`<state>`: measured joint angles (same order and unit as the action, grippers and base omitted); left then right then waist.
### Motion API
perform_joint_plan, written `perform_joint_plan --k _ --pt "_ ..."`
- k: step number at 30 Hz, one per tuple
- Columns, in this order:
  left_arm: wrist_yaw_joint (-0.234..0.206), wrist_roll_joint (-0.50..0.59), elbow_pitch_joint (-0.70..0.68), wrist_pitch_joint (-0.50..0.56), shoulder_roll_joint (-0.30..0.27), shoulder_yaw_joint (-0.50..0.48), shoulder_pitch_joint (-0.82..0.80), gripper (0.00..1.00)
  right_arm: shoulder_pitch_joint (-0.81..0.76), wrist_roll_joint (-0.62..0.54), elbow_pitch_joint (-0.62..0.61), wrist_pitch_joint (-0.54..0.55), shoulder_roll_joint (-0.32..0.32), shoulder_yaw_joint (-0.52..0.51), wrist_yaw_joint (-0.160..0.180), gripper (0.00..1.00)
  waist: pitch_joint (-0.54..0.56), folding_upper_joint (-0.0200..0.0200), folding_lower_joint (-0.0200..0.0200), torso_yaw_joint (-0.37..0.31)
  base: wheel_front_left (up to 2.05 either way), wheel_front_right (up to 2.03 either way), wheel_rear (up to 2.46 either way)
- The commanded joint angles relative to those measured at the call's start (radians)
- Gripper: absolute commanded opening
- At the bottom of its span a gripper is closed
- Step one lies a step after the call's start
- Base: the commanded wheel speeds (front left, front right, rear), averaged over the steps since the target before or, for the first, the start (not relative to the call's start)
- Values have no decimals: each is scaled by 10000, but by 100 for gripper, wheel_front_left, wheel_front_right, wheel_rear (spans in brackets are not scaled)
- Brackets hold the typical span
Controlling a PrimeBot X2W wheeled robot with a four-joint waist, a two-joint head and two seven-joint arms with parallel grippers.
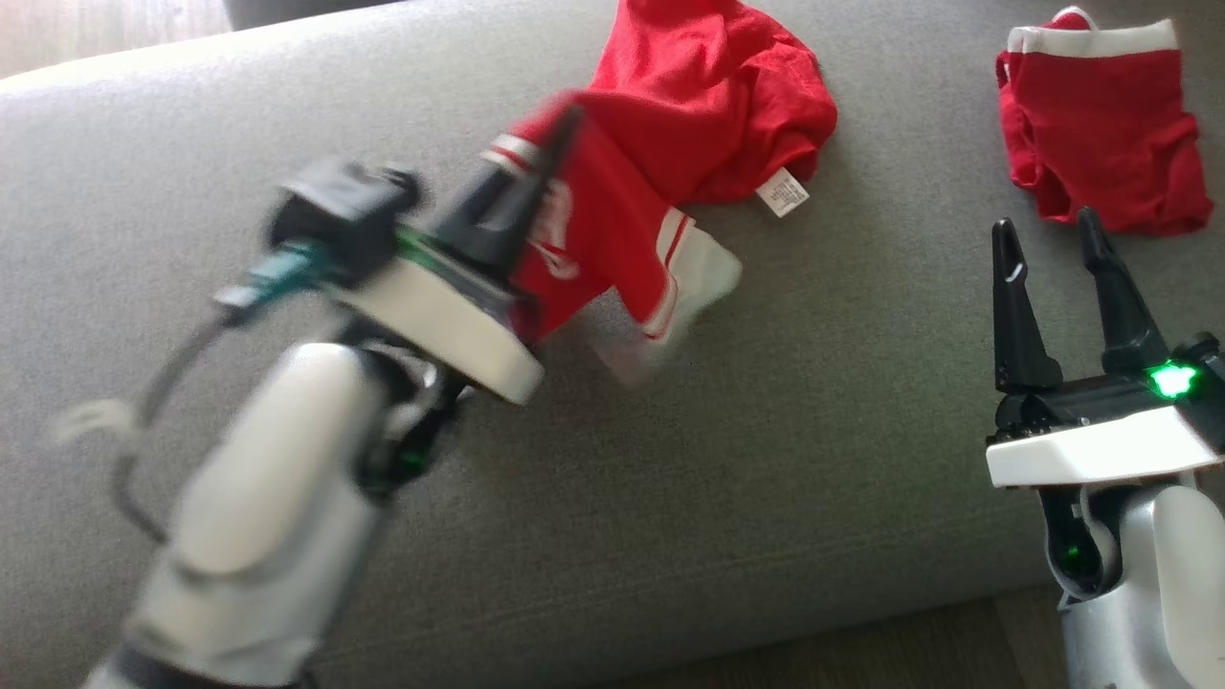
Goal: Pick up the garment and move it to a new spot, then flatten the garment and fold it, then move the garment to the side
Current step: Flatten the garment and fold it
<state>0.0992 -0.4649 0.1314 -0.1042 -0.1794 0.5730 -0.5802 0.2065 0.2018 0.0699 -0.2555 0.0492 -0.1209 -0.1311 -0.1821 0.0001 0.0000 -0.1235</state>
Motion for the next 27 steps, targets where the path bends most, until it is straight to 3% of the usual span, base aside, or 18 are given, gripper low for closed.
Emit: perform_joint_plan --k 1,4,10,15,16,18,19,20,23,27 --pt "-301 -219 -741 331 -575 -820 -149 0 188 -107 -311 -62 11 253 4 100 23 -1 0 65 0 0 0" --pt "-893 -120 -930 749 -1396 -1552 -9 0 201 -81 -316 -62 11 303 4 100 -14 -1 0 94 0 0 0" --pt "-1312 456 519 1344 -2827 -2016 164 0 287 -77 -266 -62 11 468 4 100 -250 -1 0 -3 0 0 0" --pt "-1646 740 1825 1154 -3048 -2147 22 0 323 -123 -199 -62 10 553 4 100 -408 -1 0 -54 0 0 0" --pt "-1800 742 2171 1052 -3009 -2239 -34 20 333 -134 -184 -62 10 581 4 100 -434 -1 0 -57 0 0 0" --pt "-2153 799 2886 897 -2951 -2386 -137 37 344 -146 -161 -62 10 629 4 100 -466 -1 0 -62 0 0 0" --pt "-2292 833 3212 800 -2923 -2435 -206 57 350 -148 -154 -62 10 647 4 100 -481 -1 0 -65 0 0 0" --pt "-2412 826 3503 675 -2861 -2500 -284 100 354 -150 -146 -62 10 661 4 100 -488 -1 0 -64 0 0 0" --pt "-2551 807 4205 305 -2692 -2574 -517 100 371 -161 -109 -62 10 714 4 100 -485 -1 0 -45 0 0 0" --pt "-2399 728 4676 -277 -2462 -2562 -793 100 341 -176 -37 -62 10 777 4 100 -366 -1 0 48 0 0 0"
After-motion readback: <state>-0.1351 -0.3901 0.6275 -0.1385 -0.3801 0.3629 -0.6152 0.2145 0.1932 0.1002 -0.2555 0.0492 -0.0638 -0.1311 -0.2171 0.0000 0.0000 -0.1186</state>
